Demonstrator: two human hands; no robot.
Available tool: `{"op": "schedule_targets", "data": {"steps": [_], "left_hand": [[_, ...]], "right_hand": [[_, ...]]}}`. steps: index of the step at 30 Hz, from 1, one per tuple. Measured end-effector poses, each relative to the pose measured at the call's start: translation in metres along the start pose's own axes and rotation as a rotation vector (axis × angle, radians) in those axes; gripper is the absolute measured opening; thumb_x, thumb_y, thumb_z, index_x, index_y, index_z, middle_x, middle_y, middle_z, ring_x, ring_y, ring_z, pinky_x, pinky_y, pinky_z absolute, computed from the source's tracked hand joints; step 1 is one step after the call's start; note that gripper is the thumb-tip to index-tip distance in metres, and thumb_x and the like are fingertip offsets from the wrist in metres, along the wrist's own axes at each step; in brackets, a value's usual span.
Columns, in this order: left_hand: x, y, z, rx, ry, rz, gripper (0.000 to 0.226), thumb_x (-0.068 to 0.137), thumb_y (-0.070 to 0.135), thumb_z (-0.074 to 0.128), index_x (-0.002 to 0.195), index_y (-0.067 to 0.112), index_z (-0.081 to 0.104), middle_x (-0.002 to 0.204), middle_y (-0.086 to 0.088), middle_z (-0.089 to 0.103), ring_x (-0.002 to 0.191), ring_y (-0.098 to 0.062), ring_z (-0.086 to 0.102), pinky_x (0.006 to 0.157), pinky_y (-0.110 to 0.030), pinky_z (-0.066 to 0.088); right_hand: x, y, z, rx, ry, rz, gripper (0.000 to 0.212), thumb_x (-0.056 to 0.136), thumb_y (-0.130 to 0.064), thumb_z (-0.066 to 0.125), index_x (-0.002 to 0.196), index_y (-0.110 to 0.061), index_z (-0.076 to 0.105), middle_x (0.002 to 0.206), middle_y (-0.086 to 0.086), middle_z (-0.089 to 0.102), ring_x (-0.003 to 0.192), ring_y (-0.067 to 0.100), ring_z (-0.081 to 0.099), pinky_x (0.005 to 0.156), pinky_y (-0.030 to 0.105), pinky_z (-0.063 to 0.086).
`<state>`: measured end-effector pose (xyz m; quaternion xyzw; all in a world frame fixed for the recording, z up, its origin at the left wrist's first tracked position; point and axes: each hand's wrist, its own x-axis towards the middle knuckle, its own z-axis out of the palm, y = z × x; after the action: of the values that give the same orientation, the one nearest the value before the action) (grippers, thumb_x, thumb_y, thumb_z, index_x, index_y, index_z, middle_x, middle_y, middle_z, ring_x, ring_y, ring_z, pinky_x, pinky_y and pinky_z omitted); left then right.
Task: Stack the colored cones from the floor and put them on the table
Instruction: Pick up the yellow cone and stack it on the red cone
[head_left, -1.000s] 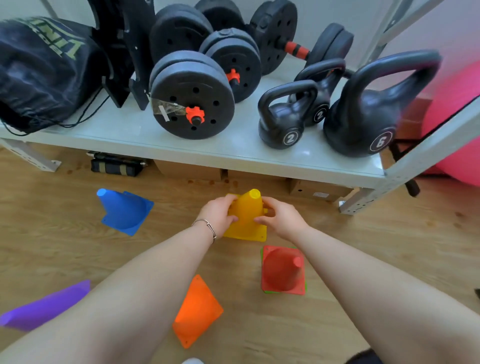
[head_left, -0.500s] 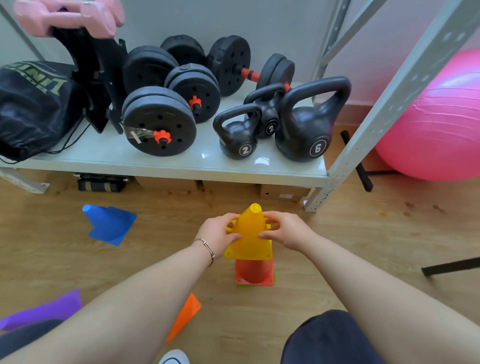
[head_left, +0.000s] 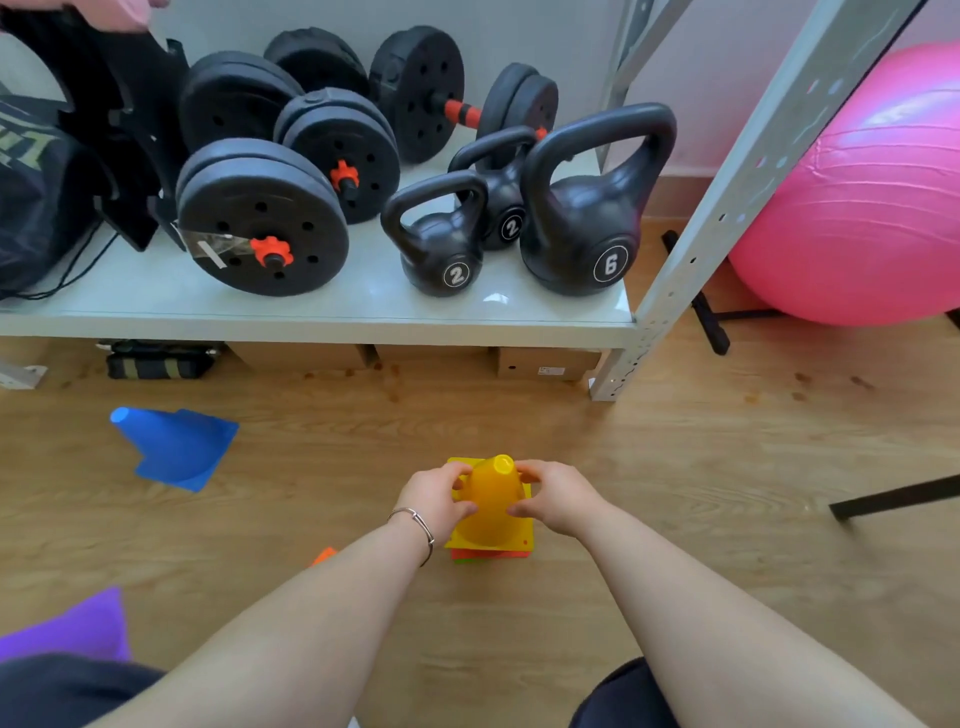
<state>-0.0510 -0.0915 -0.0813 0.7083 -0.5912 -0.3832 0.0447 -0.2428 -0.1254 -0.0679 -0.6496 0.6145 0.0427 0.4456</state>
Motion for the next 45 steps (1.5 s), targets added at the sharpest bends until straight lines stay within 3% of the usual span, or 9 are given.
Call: {"op": "schedule_targets", "data": {"steps": [6,14,27,35,37,41,45], "left_hand": [[0.018,-0.018,0.036,-0.028,-0.009,-0.012,0.051,0.083,0.023,0.071,0.131,0.023,0.053,0.124,-0.001,0.066,0.108,-0.022,0.063,0.089,-0.028,0.048],[0.028,-0.038,0.066,-0.089,-0.017,-0.047,0.049,0.082,0.019,0.072,0.128,0.022,0.055,0.12,-0.001,0.067,0.104,-0.02,0.065,0.085,-0.026,0.049],[0.044,-0.043,0.062,-0.115,0.026,-0.021,0.051,0.08,0.015,0.074,0.127,0.02,0.055,0.121,-0.004,0.065,0.102,-0.02,0.067,0.088,-0.027,0.05],[0.049,-0.042,0.06,-0.036,-0.023,0.003,0.052,0.084,0.019,0.069,0.132,0.018,0.049,0.128,-0.007,0.061,0.112,-0.023,0.062,0.093,-0.035,0.051],[0.048,-0.04,0.061,0.031,-0.036,0.024,0.052,0.087,0.021,0.065,0.135,0.016,0.045,0.13,-0.009,0.057,0.116,-0.026,0.059,0.096,-0.036,0.049],[0.041,-0.037,0.058,0.33,-0.023,0.051,0.046,0.091,0.021,0.054,0.134,0.016,0.038,0.127,-0.009,0.051,0.111,-0.033,0.056,0.086,-0.041,0.048],[0.033,-0.041,0.051,0.577,0.154,0.106,0.062,0.089,0.02,0.053,0.145,0.015,0.026,0.135,-0.008,0.047,0.123,-0.029,0.047,0.092,-0.04,0.044]], "right_hand": [[0.026,0.019,0.022,-0.053,-0.022,0.038,0.074,0.077,-0.03,0.08,0.144,-0.026,0.049,0.141,0.0,0.057,0.128,0.021,0.053,0.106,0.03,0.044],[0.044,0.038,0.054,-0.05,-0.025,0.069,0.075,0.079,-0.024,0.079,0.146,-0.023,0.046,0.143,0.001,0.056,0.128,0.022,0.054,0.102,0.027,0.044],[0.055,0.033,0.065,0.007,0.081,0.075,0.073,0.08,-0.022,0.076,0.146,-0.026,0.045,0.138,0.005,0.06,0.123,0.023,0.058,0.096,0.025,0.045],[0.054,0.026,0.065,-0.099,0.085,0.073,0.072,0.083,-0.024,0.072,0.148,-0.024,0.041,0.135,0.009,0.061,0.12,0.028,0.058,0.097,0.033,0.047],[0.051,0.024,0.066,-0.192,0.094,0.056,0.068,0.086,-0.024,0.067,0.148,-0.022,0.039,0.133,0.012,0.059,0.121,0.031,0.056,0.098,0.036,0.046],[0.043,0.019,0.066,-0.408,0.148,0.048,0.054,0.093,-0.02,0.054,0.144,-0.02,0.039,0.127,0.011,0.057,0.114,0.034,0.057,0.089,0.041,0.049],[0.038,0.012,0.059,-0.623,0.329,0.008,0.045,0.091,-0.006,0.041,0.135,-0.011,0.044,0.119,0.013,0.06,0.111,0.036,0.054,0.096,0.044,0.043]]}}
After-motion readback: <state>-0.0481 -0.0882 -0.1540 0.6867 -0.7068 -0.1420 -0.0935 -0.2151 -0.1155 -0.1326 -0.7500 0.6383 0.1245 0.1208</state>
